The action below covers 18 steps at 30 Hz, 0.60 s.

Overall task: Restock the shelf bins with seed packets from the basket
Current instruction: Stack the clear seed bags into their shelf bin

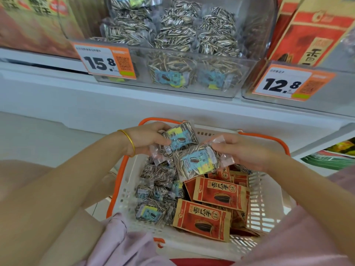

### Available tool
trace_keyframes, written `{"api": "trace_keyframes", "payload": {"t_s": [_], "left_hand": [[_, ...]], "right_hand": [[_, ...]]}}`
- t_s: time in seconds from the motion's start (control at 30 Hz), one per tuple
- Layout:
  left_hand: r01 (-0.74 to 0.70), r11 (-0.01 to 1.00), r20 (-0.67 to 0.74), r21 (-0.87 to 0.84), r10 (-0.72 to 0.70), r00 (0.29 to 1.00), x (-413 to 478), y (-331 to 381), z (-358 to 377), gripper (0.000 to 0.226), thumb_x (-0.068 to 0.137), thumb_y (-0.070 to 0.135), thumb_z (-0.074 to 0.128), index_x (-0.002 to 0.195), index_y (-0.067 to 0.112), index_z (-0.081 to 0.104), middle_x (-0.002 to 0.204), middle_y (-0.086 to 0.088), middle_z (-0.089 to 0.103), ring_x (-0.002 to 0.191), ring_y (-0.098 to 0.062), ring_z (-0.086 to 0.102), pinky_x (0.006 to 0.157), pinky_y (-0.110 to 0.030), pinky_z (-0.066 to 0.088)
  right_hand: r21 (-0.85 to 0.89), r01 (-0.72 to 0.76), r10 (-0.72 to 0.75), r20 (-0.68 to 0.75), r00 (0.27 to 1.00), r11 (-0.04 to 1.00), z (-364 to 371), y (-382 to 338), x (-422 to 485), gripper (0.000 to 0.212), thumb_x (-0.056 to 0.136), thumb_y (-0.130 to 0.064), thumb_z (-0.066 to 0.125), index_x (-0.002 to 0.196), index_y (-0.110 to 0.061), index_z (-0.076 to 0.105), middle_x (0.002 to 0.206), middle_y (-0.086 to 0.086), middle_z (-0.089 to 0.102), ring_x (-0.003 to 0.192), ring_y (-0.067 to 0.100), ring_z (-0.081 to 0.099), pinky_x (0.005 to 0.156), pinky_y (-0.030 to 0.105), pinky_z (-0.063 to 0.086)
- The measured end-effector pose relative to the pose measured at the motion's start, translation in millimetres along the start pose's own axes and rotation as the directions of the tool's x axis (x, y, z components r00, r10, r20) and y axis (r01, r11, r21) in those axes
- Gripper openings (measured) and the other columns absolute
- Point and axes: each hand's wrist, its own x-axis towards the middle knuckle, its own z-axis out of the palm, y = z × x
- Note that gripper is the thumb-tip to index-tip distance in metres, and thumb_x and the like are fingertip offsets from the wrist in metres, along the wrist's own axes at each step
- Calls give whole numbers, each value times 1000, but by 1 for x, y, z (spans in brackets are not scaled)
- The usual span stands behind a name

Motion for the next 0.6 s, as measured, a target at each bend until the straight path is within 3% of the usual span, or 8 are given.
{"api": "trace_keyframes", "payload": {"t_s": [0.07,0.17,0.3,0.4,0.47,0.6], "left_hand": [[-13,1000,11,-14,14,1000,-3,3,-2,29,91,4,55,112,24,53,103,-6,66,97,-35,51,69,-34,57],[-27,995,27,-100,30,999,-4,5,-3,31,92,2,53,108,28,55,86,3,71,90,-30,51,58,-28,58],[-58,973,13,-224,63,998,-4,8,3,40,92,-3,47,126,18,49,109,-5,67,73,-15,70,57,-26,57],[-43,937,-6,-345,43,999,-2,6,8,38,87,-10,51,119,11,50,118,-16,61,97,-30,65,75,-42,58],[-24,926,-9,-377,23,1000,-1,4,12,44,84,-11,56,123,7,45,116,-21,56,106,-31,56,76,-45,57],[-69,925,-24,-373,64,998,0,3,22,67,80,-17,58,131,18,34,119,-21,60,102,-33,63,76,-48,56]], "right_hand": [[22,35,-34,-14,999,999,-1,-1,-1,29,94,-15,49,121,-6,57,116,15,66,101,28,66,82,42,57],[68,84,-83,-19,996,994,-1,-4,-1,32,87,-20,54,116,-9,60,112,13,68,98,26,67,78,41,58],[294,64,-61,-19,998,954,-1,-4,2,38,78,-18,60,114,-5,56,103,16,69,85,26,70,68,41,60],[491,80,-68,-42,997,867,1,3,4,50,70,-16,75,111,-4,51,100,17,70,82,27,70,68,42,60],[551,84,-87,-21,996,830,5,9,7,67,61,-11,84,117,-5,48,101,17,70,83,29,70,64,36,60],[539,91,-127,30,991,838,23,15,6,67,76,-3,67,136,-9,38,90,9,73,80,23,66,67,32,56]]}}
